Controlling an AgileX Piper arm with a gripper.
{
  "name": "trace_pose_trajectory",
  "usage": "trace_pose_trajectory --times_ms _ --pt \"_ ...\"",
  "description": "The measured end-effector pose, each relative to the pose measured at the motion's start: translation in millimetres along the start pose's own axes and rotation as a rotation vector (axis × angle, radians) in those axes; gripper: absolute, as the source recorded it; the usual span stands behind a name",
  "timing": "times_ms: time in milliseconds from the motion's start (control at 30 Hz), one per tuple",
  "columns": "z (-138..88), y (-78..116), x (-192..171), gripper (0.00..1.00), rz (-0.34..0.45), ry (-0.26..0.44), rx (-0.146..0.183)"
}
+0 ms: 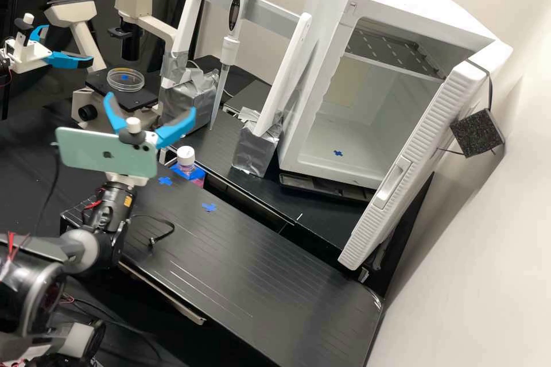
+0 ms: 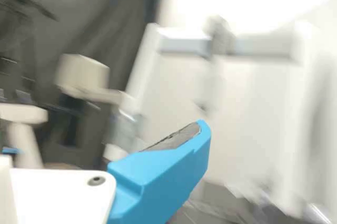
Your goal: Move the petri dish to the bench
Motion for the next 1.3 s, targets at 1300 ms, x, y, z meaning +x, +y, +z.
trace_pose_trajectory --times_ms 1300 --pt "-19.4 -106.6 199.6 1.00 -0.427 -0.084 0.027"
